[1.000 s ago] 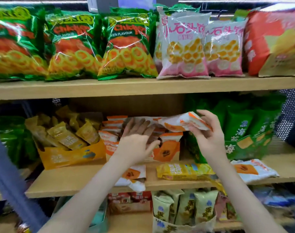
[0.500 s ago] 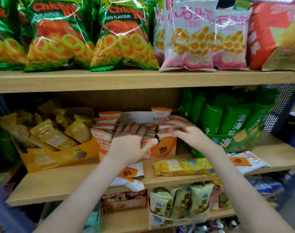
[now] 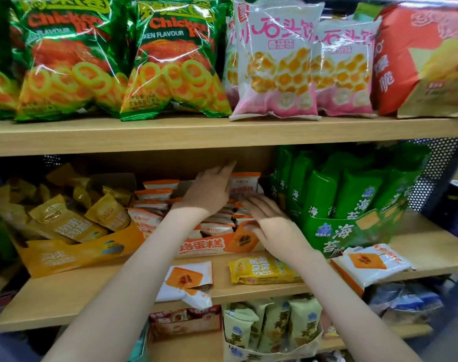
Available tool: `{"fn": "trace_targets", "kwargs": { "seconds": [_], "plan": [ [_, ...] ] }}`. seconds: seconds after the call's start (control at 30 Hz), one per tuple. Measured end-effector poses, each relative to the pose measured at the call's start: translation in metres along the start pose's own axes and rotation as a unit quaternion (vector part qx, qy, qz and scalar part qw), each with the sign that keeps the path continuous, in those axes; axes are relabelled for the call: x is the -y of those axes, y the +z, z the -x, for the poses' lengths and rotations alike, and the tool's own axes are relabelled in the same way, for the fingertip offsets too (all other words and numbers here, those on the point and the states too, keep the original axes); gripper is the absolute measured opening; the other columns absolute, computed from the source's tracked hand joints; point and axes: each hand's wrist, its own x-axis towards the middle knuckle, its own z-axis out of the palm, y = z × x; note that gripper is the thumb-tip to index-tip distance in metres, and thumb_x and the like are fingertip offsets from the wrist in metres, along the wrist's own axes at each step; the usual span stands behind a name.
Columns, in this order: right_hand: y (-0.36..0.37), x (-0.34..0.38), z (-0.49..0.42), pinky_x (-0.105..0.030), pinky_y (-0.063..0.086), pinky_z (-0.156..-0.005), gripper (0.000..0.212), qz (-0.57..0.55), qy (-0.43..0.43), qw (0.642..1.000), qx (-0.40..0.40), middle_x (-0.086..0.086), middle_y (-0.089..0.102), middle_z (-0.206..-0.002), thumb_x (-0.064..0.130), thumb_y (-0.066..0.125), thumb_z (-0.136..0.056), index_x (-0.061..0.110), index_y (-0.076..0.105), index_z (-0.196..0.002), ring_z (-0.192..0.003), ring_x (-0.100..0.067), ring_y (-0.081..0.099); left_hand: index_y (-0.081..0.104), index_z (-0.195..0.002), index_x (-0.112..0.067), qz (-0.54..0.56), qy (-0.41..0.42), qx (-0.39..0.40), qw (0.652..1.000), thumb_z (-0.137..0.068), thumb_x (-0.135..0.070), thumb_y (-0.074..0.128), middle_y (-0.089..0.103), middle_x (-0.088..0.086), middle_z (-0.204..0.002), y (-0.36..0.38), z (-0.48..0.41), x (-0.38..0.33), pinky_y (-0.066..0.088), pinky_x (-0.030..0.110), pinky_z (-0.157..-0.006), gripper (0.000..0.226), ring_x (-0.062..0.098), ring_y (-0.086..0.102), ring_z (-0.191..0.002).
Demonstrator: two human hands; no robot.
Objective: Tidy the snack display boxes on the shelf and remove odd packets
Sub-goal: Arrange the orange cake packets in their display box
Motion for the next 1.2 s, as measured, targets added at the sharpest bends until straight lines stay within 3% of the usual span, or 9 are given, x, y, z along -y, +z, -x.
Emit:
{"fn": "trace_targets", "kwargs": {
  "seconds": [0.17,0.3,0.47,0.67,0.77,0.9,1.07,1.13,1.2],
  "plan": [
    [0.005,0.0,0.003,-0.03,0.027,-0.112,0.065,0.04,-0.021,0.998,-0.035,0.0,0.053,-0.14,0.029,0.073,-0.082,0.016,0.049,-0.14,-0.136,-0.015,0.036,0.021,-0.154,-0.02,-0.015,0.005,0.067,0.998,-0.104,-0.018,0.041,0.019,0.01,-0.16,0.01,-0.014,0.0,0.021,0.039,-0.117,0.054,0.028,0.019,-0.147],
    [0.005,0.003,0.009,-0.029,0.028,-0.11,0.076,0.052,-0.034,0.997,-0.037,0.0,0.052,-0.141,0.036,0.078,-0.074,0.016,0.046,-0.141,-0.135,-0.015,0.035,0.048,-0.142,-0.02,-0.039,0.016,0.044,0.998,-0.101,-0.02,0.046,0.038,0.011,-0.144,0.012,-0.009,0.001,0.035,0.037,-0.108,0.04,0.03,0.041,-0.132],
    [0.009,0.004,0.016,-0.032,0.028,-0.114,0.073,0.052,-0.049,0.997,-0.04,-0.004,0.05,-0.142,0.032,0.076,-0.078,0.013,0.045,-0.142,-0.137,-0.02,0.035,0.048,-0.137,-0.019,-0.085,-0.008,0.022,0.996,-0.103,-0.026,0.042,0.054,0.011,-0.134,0.007,0.004,-0.01,0.046,0.036,-0.09,0.036,0.029,0.056,-0.116],
    [0.012,0.005,0.021,-0.036,0.031,-0.113,0.07,0.056,-0.057,0.995,-0.053,-0.006,0.052,-0.14,0.028,0.075,-0.078,0.012,0.047,-0.14,-0.134,-0.024,0.039,0.045,-0.139,-0.012,0.007,-0.04,-0.116,0.992,-0.103,-0.026,0.044,0.05,0.012,-0.137,-0.006,0.024,-0.024,0.044,0.036,-0.093,0.038,0.03,0.053,-0.12],
    [0.013,0.005,0.02,-0.036,0.033,-0.111,0.068,0.05,-0.046,0.996,-0.058,-0.005,0.052,-0.139,0.028,0.075,-0.079,0.012,0.047,-0.139,-0.134,-0.023,0.037,0.052,-0.133,-0.004,0.076,-0.027,-0.216,0.973,-0.101,-0.021,0.048,0.055,0.018,-0.129,-0.005,0.035,-0.02,0.044,0.033,-0.085,0.037,0.034,0.057,-0.113],
    [0.013,0.006,0.018,-0.039,0.038,-0.109,0.065,0.031,-0.032,0.997,-0.057,-0.004,0.052,-0.139,0.027,0.074,-0.08,0.014,0.047,-0.138,-0.135,-0.02,0.035,0.053,-0.13,-0.002,0.107,-0.034,-0.257,0.96,-0.101,-0.019,0.048,0.057,0.019,-0.125,-0.003,0.039,-0.013,0.039,0.025,-0.081,0.035,0.033,0.058,-0.109],
    [0.012,0.005,0.014,-0.038,0.04,-0.108,0.067,0.043,-0.017,0.998,-0.051,-0.002,0.055,-0.137,0.029,0.076,-0.078,0.016,0.048,-0.138,-0.131,-0.02,0.042,0.055,-0.122,-0.006,0.209,-0.094,-0.344,0.911,-0.102,-0.024,0.046,0.062,0.014,-0.116,-0.012,0.044,-0.011,0.045,0.024,-0.082,0.028,0.021,0.06,-0.105],
    [0.01,0.005,0.011,-0.039,0.037,-0.109,0.068,0.057,-0.014,0.997,-0.052,-0.002,0.056,-0.135,0.031,0.077,-0.076,0.016,0.049,-0.137,-0.129,-0.022,0.044,0.054,-0.113,-0.013,0.312,-0.114,-0.364,0.87,-0.102,-0.027,0.046,0.065,0.003,-0.105,-0.013,0.051,-0.012,0.052,0.023,-0.08,0.019,0.004,0.061,-0.094],
    [0.008,0.005,0.011,-0.04,0.033,-0.111,0.066,0.07,-0.015,0.996,-0.056,-0.004,0.057,-0.132,0.03,0.076,-0.077,0.015,0.05,-0.136,-0.126,-0.025,0.046,0.053,-0.111,-0.016,0.43,-0.128,-0.37,0.813,-0.102,-0.027,0.048,0.064,-0.004,-0.101,-0.013,0.061,-0.014,0.056,0.024,-0.079,0.015,0.003,0.064,-0.095]
  ]
}}
